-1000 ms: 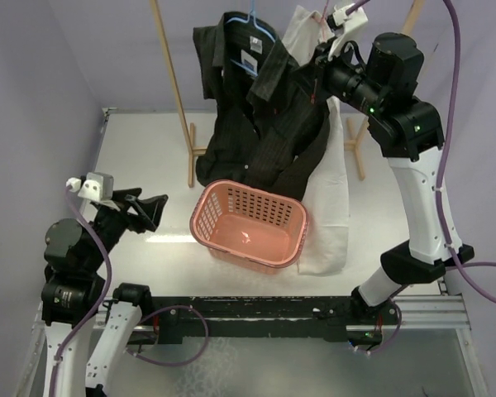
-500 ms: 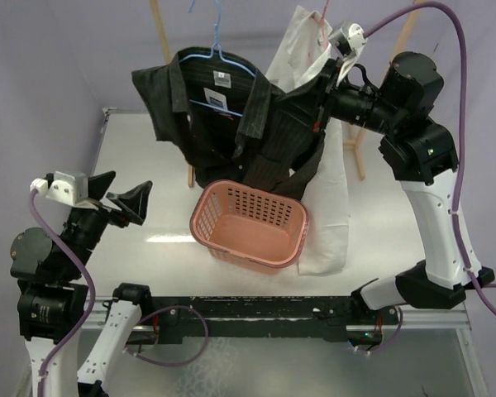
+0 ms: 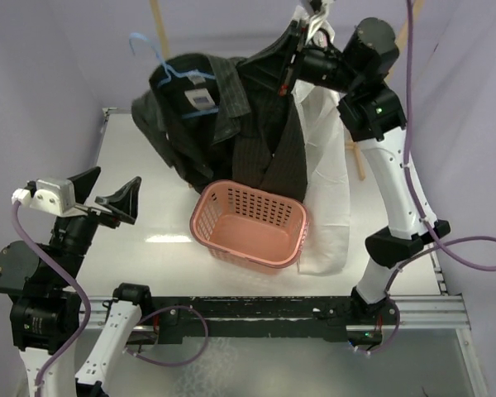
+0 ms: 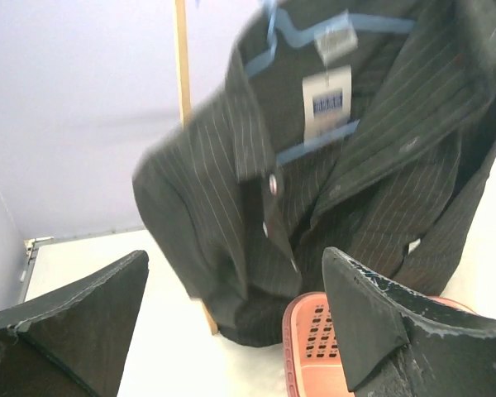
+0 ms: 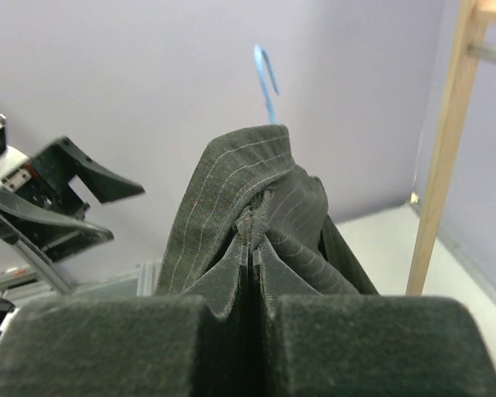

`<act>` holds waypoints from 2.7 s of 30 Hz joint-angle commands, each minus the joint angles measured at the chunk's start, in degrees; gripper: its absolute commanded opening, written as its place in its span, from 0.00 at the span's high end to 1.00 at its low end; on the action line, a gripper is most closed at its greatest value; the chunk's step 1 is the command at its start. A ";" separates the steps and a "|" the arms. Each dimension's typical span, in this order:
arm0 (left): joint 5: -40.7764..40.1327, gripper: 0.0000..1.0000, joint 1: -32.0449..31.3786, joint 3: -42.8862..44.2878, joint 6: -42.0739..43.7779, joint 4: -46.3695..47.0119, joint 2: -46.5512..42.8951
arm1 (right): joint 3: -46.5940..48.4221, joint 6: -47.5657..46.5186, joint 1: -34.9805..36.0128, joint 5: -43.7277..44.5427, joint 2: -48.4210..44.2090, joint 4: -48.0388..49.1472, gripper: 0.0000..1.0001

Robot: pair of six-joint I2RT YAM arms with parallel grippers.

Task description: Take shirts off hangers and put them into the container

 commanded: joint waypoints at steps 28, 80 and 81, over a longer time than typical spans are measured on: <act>6.77 0.14 -0.95 -18.32 -3.86 25.17 9.96 | -35.90 -11.59 2.05 6.64 -22.32 3.18 1.00; 15.61 1.00 -3.40 11.07 -4.50 29.62 31.65 | -48.71 -22.10 5.00 17.09 -26.67 -11.77 0.26; 15.55 1.00 -3.63 10.90 -4.21 29.16 31.39 | -47.02 -22.68 5.10 17.51 -25.76 -13.36 0.26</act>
